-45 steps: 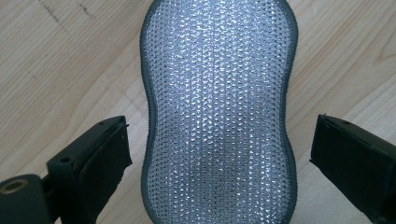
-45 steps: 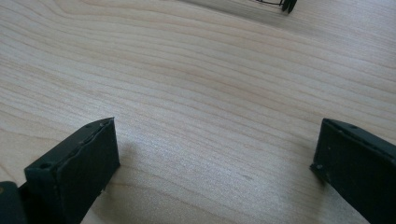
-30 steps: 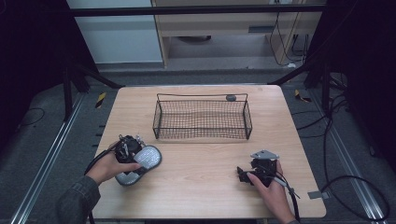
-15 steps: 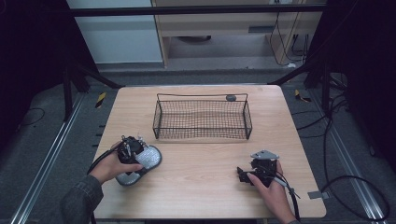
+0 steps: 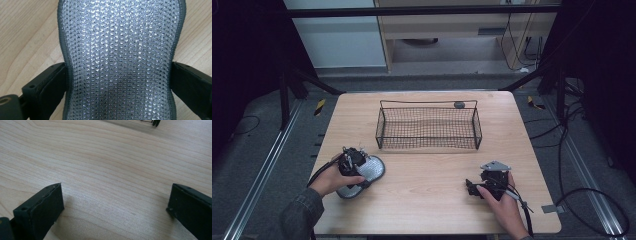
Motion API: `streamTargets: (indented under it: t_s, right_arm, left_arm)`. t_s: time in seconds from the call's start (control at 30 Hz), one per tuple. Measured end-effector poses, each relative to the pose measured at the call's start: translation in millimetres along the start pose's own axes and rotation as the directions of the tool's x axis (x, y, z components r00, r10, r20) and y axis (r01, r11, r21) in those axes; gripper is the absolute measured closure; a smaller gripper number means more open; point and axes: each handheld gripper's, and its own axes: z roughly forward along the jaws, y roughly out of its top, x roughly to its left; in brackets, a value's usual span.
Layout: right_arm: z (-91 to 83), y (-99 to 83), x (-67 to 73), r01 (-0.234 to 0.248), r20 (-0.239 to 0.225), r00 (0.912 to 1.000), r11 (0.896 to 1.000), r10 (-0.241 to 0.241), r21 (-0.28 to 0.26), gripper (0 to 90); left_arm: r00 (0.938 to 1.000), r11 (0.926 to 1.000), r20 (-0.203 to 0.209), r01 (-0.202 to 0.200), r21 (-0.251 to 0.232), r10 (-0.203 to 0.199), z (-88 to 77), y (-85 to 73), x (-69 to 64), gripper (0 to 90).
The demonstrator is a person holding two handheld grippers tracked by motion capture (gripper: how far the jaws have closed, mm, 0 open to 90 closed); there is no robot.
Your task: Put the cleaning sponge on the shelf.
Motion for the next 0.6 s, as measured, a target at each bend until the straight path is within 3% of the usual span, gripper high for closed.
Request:
streamTargets:
  t_s: [0.4, 0.6]
  right_arm:
    - [0.0, -0.1, 0.1, 0.002, -0.001, 1.0, 1.0, -0.002, 0.0, 0.4]
    - [-0.2, -0.1, 0.1, 0.002, -0.003, 1.0, 1.0, -0.002, 0.0, 0.4]
  left_arm:
    - [1.0, 1.0, 0.008, 0.002, -0.006, -0.002, -0.6, -1.8, 1.7, 4.2]
    - [0.9998, 0.9997, -0.02, 0.006, -0.024, -0.007, -6.2, -3.3, 3.5, 6.0]
